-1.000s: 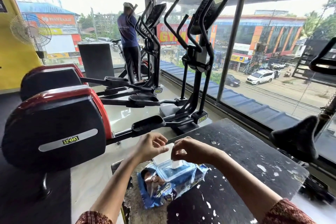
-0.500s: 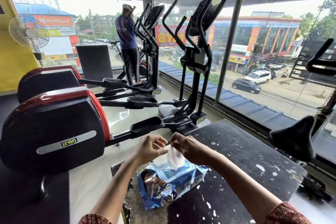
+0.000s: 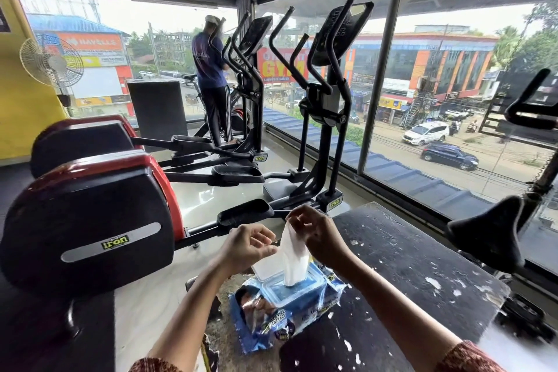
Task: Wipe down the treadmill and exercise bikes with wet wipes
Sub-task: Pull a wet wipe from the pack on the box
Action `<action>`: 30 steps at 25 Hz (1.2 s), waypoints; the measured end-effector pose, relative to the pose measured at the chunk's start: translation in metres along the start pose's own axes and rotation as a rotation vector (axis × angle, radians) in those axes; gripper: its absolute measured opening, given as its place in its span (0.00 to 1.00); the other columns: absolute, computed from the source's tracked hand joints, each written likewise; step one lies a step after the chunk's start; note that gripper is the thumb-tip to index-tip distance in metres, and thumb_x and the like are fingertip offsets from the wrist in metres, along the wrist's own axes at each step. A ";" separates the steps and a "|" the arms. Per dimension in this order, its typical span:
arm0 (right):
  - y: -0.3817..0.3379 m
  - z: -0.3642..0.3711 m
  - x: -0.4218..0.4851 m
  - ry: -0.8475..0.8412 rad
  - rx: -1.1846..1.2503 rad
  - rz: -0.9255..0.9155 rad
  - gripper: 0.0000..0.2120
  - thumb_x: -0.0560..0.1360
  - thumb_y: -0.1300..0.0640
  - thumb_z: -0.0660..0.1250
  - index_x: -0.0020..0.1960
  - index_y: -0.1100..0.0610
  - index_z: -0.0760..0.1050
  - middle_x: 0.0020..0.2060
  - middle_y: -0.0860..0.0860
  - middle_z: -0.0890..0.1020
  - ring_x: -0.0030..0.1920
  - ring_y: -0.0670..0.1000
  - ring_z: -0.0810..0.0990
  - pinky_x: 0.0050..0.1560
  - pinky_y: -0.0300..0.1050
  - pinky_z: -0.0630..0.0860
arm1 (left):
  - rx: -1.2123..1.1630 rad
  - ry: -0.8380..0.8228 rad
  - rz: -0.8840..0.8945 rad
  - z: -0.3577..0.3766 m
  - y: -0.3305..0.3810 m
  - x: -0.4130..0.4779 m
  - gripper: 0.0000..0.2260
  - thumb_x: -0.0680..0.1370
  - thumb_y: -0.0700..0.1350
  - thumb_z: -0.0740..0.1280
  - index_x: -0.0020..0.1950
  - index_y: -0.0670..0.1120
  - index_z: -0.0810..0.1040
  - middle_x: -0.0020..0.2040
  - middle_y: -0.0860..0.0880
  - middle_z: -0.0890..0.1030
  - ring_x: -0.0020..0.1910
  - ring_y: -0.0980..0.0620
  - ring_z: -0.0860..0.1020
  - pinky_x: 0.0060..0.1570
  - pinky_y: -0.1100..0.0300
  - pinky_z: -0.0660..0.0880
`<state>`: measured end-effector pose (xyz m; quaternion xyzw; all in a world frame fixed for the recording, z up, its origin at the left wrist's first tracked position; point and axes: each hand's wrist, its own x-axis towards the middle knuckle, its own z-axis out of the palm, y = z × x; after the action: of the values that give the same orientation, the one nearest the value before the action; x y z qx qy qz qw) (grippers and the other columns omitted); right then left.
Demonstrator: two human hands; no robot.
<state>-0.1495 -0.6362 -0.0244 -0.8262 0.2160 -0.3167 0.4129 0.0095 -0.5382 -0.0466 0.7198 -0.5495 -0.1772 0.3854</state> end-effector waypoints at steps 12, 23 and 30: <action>-0.019 -0.007 0.011 0.269 0.095 -0.174 0.05 0.77 0.63 0.65 0.48 0.56 0.80 0.39 0.41 0.82 0.39 0.38 0.79 0.42 0.33 0.75 | 0.024 0.027 0.014 -0.010 0.009 -0.005 0.08 0.72 0.44 0.75 0.47 0.50 0.79 0.43 0.53 0.81 0.42 0.54 0.80 0.40 0.71 0.76; -0.042 -0.029 0.027 0.477 0.021 -0.142 0.04 0.76 0.61 0.68 0.43 0.55 0.80 0.34 0.50 0.81 0.33 0.44 0.78 0.39 0.41 0.74 | -0.018 0.057 -0.005 -0.010 0.028 -0.011 0.08 0.72 0.42 0.74 0.49 0.45 0.81 0.45 0.48 0.83 0.44 0.49 0.81 0.43 0.66 0.76; -0.037 -0.055 0.010 0.492 -0.087 -0.072 0.03 0.74 0.59 0.68 0.43 0.56 0.81 0.35 0.52 0.82 0.37 0.53 0.81 0.43 0.50 0.78 | -0.023 0.032 0.053 -0.006 0.048 -0.011 0.07 0.73 0.43 0.74 0.48 0.48 0.80 0.46 0.48 0.83 0.46 0.50 0.81 0.46 0.65 0.77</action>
<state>-0.1775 -0.6511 0.0339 -0.7485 0.2937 -0.5132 0.3002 -0.0218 -0.5305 -0.0085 0.7031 -0.5602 -0.1617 0.4072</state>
